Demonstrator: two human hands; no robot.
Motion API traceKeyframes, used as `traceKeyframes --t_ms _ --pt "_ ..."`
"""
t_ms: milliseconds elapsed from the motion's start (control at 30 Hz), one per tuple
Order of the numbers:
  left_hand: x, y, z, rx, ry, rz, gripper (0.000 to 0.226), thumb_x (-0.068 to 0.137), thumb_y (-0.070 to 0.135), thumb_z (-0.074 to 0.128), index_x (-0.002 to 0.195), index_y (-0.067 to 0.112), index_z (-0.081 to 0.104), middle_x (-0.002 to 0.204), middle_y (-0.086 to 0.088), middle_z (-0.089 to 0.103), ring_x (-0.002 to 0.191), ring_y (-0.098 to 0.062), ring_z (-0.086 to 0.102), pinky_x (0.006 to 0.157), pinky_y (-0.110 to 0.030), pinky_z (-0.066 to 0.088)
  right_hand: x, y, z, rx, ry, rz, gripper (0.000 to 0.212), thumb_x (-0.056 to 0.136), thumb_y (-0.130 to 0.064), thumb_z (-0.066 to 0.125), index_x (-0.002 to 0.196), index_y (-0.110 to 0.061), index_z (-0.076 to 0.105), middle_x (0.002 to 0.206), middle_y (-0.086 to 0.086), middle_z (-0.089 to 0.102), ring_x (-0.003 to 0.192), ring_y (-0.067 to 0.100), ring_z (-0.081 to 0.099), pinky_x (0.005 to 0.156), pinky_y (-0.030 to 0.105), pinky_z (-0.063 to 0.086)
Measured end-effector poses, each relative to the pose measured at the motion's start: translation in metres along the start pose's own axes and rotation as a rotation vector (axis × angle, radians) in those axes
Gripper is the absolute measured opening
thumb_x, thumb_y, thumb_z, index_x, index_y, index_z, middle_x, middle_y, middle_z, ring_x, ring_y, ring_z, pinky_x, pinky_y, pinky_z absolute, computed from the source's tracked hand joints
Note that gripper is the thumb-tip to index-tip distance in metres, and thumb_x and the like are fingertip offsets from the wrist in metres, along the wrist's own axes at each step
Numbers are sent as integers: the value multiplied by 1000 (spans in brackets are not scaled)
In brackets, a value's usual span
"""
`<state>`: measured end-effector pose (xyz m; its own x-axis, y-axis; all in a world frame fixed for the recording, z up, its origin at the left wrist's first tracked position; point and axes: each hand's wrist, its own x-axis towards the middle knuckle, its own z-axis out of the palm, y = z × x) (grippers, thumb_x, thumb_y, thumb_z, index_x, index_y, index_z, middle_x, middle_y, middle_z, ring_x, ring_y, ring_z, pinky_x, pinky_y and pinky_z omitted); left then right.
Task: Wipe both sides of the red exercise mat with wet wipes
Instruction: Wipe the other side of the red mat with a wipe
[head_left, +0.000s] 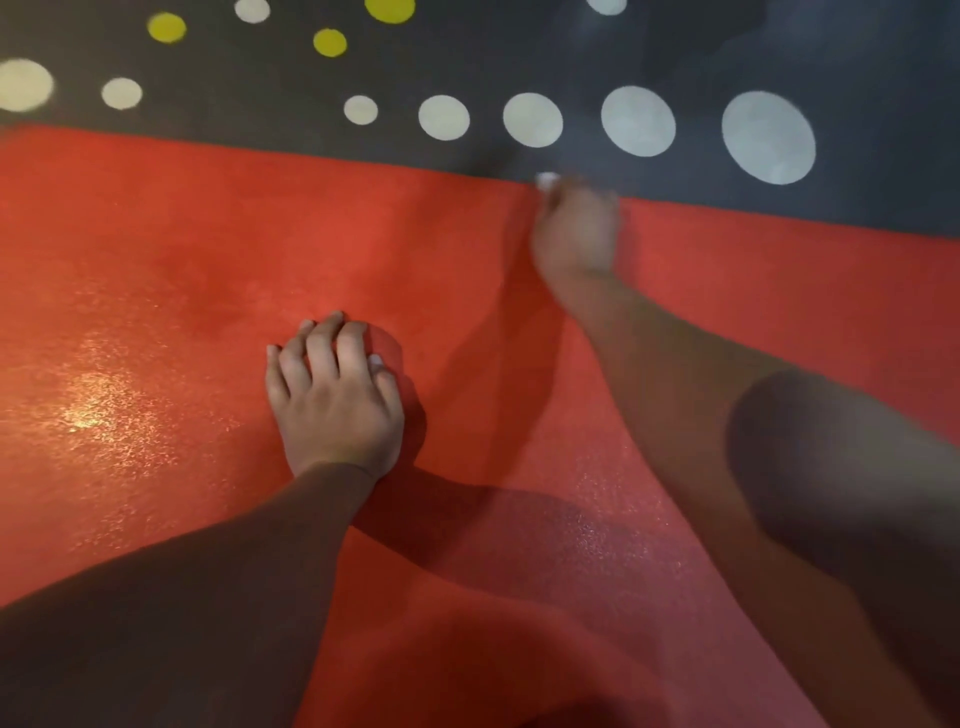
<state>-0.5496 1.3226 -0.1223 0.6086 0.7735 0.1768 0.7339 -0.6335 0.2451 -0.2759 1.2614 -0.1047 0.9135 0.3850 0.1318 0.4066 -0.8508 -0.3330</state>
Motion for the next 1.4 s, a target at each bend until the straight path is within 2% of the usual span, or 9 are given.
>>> traceKeyframes --t_ms 133,333,400,567,733,933,1033,1233,1400 --pt "-1 0 0 4 15 8 39 96 27 52 132 14 57 143 -8 53 135 -36 43 120 -54 22 -22 -27 12 47 -139 -366 30 97 -34 44 105 -23 71 103 4 71 98 31 63 86 40 48" --pt "0 0 0 8 -10 0 38 97 27 51 132 15 56 144 -7 51 137 -35 40 121 -54 20 10 43 -11 -228 91 134 34 104 -36 38 118 -13 59 123 10 63 121 31 50 96 40 38" --pt "0 0 0 10 -25 -2 39 97 28 50 133 15 55 144 -7 51 138 -35 39 122 -53 19 10 23 -4 -196 69 121 30 103 -31 39 116 -16 61 121 7 63 119 28 52 94 37 38" --pt "2 0 -2 17 -36 -14 39 97 27 51 133 16 55 145 -6 51 138 -33 40 122 -53 20 -17 -71 25 35 -74 -266 23 90 -15 46 92 -19 69 89 5 72 88 30 66 76 33 45" --pt "1 1 -3 18 -69 -12 39 97 29 49 134 17 54 146 -5 50 140 -32 38 122 -53 19 -33 -74 24 157 -239 -652 31 91 -17 53 114 -23 73 94 5 72 89 28 61 91 35 41" --pt "2 -1 -5 38 -112 -16 40 98 29 48 136 17 52 148 -5 47 142 -32 36 122 -54 19 -4 -60 19 -99 -27 -245 29 95 -26 43 99 -18 70 98 7 69 99 30 58 84 38 41" --pt "2 -1 -6 41 -121 -8 46 94 33 42 137 17 51 149 -5 47 142 -33 36 122 -54 18 -18 -107 36 5 -73 -316 29 86 -22 41 94 -22 70 91 4 69 93 29 62 83 36 43" --pt "2 1 -5 45 -106 -11 46 95 33 43 137 18 51 149 -4 47 142 -32 36 122 -53 18 -25 -114 35 23 -245 -722 35 96 -20 47 123 -29 68 101 8 66 97 30 57 91 33 37" --pt "1 0 -3 50 -104 0 44 96 33 42 137 18 51 148 -4 47 142 -31 36 123 -53 18 -2 -84 30 -26 -87 -362 39 94 -19 43 121 -33 68 105 6 67 103 29 56 89 31 38"
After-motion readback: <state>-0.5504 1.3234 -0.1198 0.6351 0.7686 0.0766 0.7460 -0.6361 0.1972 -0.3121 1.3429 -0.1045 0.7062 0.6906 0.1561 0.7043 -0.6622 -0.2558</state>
